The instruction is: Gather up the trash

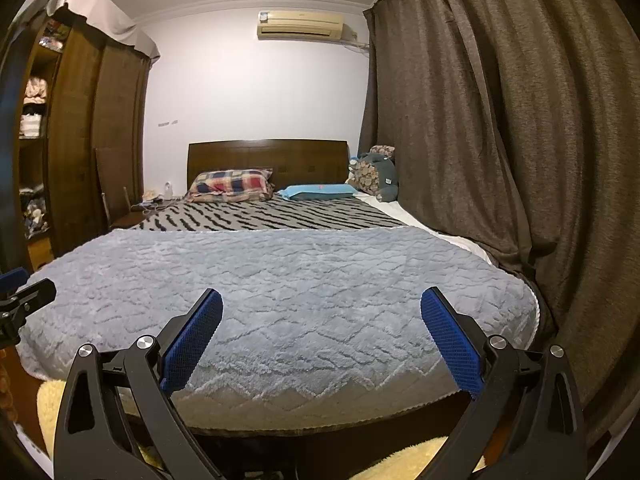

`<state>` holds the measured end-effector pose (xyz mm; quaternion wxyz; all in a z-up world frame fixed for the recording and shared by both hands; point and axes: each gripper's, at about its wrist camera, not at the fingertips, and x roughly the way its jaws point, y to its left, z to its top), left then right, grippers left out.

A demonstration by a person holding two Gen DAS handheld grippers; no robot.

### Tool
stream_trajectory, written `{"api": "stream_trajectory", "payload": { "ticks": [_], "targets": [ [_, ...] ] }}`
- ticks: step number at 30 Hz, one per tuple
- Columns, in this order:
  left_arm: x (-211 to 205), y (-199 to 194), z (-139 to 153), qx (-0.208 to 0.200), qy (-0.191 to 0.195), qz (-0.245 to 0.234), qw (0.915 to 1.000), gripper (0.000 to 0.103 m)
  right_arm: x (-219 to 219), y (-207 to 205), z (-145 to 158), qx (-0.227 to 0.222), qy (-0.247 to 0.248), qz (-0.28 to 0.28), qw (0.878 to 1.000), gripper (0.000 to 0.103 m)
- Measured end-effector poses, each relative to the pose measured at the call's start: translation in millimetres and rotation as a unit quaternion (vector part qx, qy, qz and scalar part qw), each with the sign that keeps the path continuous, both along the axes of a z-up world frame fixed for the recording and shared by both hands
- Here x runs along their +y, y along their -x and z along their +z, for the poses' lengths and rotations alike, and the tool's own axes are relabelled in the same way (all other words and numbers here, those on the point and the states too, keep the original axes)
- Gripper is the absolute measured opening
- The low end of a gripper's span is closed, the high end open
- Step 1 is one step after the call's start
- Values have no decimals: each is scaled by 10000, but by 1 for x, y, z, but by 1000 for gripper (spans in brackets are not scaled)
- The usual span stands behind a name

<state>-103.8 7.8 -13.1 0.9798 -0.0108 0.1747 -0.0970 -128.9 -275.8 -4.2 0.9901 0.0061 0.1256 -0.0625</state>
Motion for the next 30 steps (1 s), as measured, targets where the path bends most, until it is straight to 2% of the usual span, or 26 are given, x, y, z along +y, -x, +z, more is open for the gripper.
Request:
{"api": "stream_trajectory", "payload": {
  "ticks": [30],
  "targets": [
    [0,1,3,-25,2,-17,10000,95,-1,1,1,-11,-16,-4,10000,100]
  ]
}}
